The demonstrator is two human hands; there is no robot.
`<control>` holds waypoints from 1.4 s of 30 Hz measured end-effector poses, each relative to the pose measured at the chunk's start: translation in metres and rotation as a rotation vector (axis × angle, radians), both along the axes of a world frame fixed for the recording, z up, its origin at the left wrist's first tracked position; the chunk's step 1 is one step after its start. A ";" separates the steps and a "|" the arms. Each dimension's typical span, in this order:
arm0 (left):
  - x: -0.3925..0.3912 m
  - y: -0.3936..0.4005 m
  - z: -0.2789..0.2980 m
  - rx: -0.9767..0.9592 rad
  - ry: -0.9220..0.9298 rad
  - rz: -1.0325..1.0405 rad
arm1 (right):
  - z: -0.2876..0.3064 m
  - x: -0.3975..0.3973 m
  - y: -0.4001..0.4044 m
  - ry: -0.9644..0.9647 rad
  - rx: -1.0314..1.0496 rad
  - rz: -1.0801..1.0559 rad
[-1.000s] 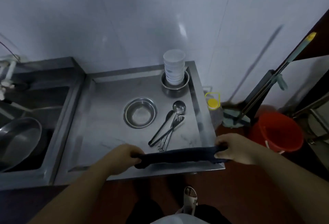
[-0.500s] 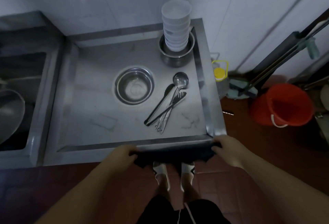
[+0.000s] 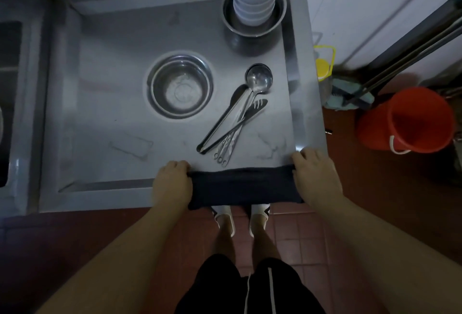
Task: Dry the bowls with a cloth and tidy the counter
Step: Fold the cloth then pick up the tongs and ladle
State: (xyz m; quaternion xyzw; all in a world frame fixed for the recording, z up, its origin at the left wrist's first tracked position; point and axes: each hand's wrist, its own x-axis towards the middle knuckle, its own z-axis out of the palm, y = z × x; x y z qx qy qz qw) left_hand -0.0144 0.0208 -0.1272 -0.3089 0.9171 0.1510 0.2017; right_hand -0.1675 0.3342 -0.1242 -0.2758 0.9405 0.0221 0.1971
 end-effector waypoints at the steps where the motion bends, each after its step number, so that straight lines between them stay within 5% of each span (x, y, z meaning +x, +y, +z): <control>1: 0.002 0.004 0.000 -0.015 0.044 -0.046 | -0.001 0.003 -0.003 0.004 -0.036 0.026; 5: 0.011 0.031 0.002 0.177 0.054 -0.233 | -0.005 0.026 -0.008 -0.121 -0.208 0.115; 15: -0.002 0.029 0.019 0.309 -0.159 -0.226 | -0.001 0.034 -0.012 -0.258 -0.112 0.050; 26: -0.056 0.023 0.048 0.175 -0.077 -0.164 | 0.033 0.026 -0.035 -0.324 -0.176 -0.069; 42: -0.152 0.000 0.004 0.176 -0.104 -0.269 | 0.010 -0.003 -0.112 -0.383 -0.167 -0.440</control>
